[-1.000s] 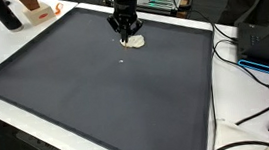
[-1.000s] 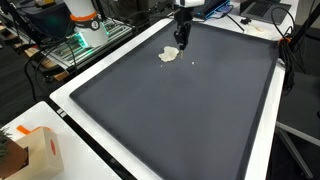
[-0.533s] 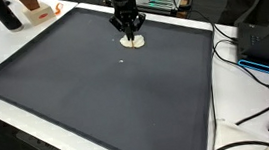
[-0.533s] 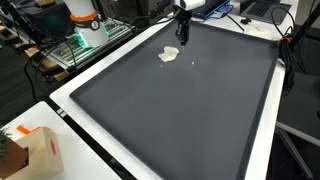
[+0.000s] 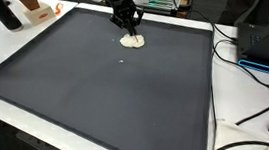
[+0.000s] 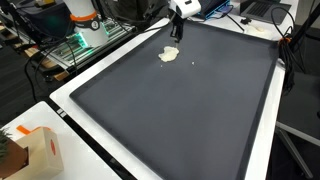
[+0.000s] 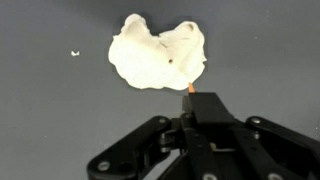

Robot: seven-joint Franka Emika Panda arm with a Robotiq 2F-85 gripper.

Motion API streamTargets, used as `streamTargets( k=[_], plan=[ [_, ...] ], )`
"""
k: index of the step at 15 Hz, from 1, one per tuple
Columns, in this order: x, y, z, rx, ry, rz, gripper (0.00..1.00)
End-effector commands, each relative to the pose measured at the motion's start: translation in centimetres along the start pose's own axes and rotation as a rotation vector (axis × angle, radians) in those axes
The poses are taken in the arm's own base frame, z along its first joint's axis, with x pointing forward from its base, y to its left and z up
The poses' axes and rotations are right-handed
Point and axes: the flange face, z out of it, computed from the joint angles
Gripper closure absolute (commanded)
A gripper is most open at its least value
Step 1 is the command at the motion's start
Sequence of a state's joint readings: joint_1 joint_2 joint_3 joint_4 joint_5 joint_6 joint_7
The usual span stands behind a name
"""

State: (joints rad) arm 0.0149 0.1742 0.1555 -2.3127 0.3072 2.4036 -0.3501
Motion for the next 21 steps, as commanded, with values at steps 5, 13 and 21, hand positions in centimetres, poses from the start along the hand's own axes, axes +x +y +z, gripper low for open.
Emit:
streamTargets(
  k=[5, 13, 21],
  plan=[
    [-0.6, 1.8, -0.1, 0.169, -0.086, -0.033, 0.97],
    [-0.3, 4.0, 1.1, 0.279, -0.039, -0.081, 0.97],
    [-0.2, 5.9, 2.8, 0.357, 0.009, -0.092, 0.97]
  ],
)
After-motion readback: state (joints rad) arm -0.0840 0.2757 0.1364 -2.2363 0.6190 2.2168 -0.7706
